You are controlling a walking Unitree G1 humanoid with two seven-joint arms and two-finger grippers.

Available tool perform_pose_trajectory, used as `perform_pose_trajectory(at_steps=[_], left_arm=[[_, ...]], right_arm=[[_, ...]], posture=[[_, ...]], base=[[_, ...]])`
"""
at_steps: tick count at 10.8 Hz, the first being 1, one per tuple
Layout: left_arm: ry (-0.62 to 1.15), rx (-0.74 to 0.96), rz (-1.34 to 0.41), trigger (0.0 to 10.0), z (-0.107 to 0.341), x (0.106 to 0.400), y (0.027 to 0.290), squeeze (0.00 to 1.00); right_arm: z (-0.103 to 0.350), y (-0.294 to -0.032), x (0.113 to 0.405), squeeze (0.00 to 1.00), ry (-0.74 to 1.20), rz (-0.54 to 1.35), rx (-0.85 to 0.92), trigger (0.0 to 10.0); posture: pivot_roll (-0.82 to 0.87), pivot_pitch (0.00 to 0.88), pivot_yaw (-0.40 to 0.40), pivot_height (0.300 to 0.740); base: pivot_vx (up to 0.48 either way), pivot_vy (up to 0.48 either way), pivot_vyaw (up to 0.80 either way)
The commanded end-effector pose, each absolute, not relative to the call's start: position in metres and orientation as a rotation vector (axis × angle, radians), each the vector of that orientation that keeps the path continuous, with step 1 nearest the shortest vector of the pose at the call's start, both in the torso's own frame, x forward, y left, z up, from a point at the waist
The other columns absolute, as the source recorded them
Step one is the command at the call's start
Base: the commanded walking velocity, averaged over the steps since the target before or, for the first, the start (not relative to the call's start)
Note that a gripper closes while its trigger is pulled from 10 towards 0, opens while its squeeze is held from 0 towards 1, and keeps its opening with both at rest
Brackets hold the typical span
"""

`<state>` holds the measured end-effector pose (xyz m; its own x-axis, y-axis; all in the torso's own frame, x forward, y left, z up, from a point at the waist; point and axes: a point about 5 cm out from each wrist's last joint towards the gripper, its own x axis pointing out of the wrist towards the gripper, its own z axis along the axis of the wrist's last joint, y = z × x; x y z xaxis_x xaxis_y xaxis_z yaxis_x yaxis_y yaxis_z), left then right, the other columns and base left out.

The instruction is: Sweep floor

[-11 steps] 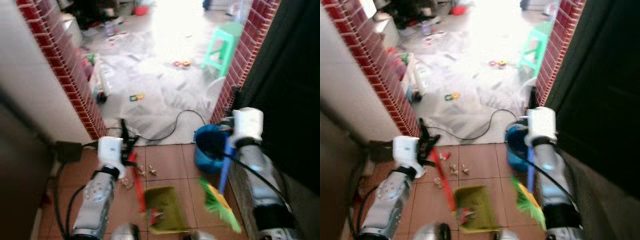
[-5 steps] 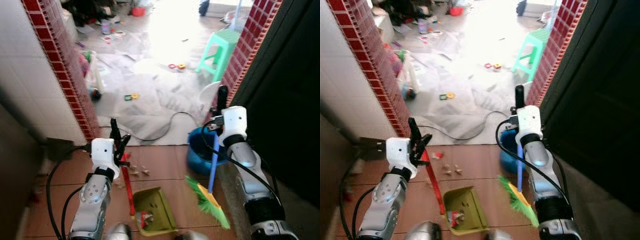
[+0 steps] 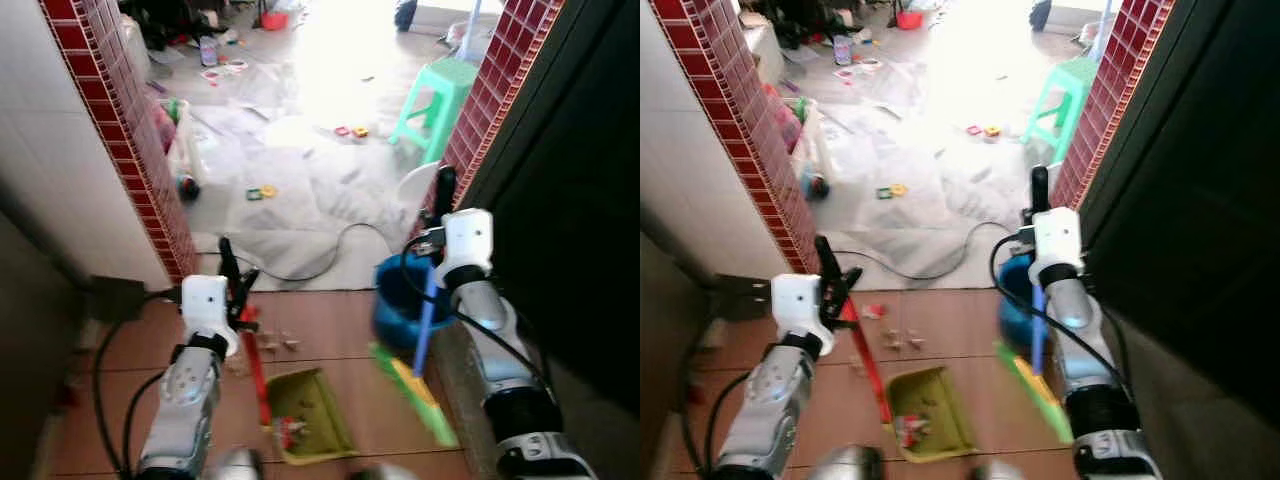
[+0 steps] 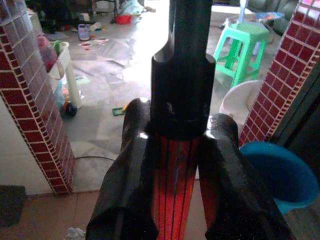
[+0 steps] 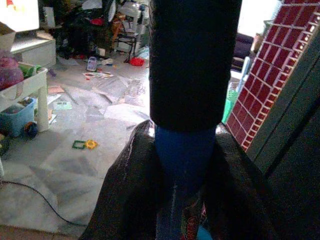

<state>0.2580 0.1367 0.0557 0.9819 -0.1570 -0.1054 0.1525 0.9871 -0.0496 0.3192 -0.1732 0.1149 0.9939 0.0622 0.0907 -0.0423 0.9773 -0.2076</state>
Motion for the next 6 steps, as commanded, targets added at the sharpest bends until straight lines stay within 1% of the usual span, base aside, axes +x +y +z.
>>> perform_pose_trajectory(at_steps=[1,3,6], left_arm=[[0.062,-0.042,-0.172,10.0,0.065,0.264,0.135,0.0],[0.075,-0.049,-0.19,10.0,0.061,0.267,0.132,0.0],[0.077,-0.061,-0.207,10.0,0.06,0.274,0.13,0.0]], right_arm=[[0.124,-0.181,0.32,0.0,-0.145,0.015,-0.21,10.0],[0.126,-0.189,0.32,0.0,-0.161,-0.023,-0.216,10.0],[0.126,-0.193,0.321,0.0,-0.167,-0.042,-0.218,10.0]], posture=[[-0.08,0.0,0.033,0.74],[-0.11,0.0,0.063,0.74],[-0.12,0.0,0.07,0.74]], base=[[0.0,0.0,0.0],[0.0,0.0,0.0],[0.0,0.0,0.0]])
